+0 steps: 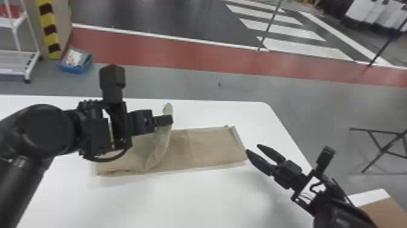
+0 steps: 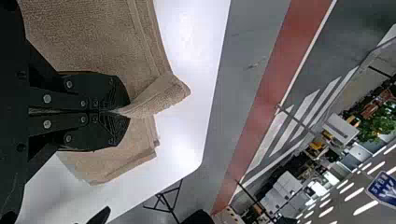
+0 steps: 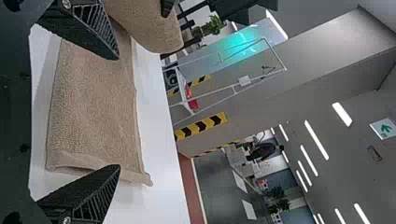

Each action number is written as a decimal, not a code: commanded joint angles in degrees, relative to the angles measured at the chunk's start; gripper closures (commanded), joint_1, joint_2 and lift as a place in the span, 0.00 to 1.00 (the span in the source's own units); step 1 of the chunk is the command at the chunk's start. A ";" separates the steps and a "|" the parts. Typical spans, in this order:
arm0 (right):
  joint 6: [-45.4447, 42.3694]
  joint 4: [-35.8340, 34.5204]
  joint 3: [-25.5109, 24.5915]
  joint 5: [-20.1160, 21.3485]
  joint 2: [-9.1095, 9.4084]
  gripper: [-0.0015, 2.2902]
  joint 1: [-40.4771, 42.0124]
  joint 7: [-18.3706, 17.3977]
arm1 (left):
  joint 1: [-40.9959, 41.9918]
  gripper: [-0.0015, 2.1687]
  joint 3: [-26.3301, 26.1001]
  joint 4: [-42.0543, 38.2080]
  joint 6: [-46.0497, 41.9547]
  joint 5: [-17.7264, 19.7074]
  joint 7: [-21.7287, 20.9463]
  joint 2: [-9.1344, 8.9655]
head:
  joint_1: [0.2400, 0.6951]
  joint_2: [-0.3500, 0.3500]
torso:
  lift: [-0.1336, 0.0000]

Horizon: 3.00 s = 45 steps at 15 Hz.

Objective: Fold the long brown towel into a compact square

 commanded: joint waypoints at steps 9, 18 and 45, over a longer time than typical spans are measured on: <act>-1.49 1.11 0.24 -0.27 0.38 0.02 0.30 -0.08 | -1.66 0.01 -7.99 10.15 -9.48 -0.80 -2.98 -0.24 | 1.00 0.00 | 0.07; 11.34 -19.98 7.18 1.14 4.24 0.12 4.60 -20.21 | 4.31 0.01 -3.94 -7.77 -11.41 -15.65 -1.84 7.47 | 1.00 0.00 | 0.07; 34.55 -16.02 24.58 23.11 12.59 0.30 -9.99 -39.54 | 17.32 0.01 7.92 -12.52 -17.39 -15.56 -10.71 15.73 | 1.00 0.39 | 0.07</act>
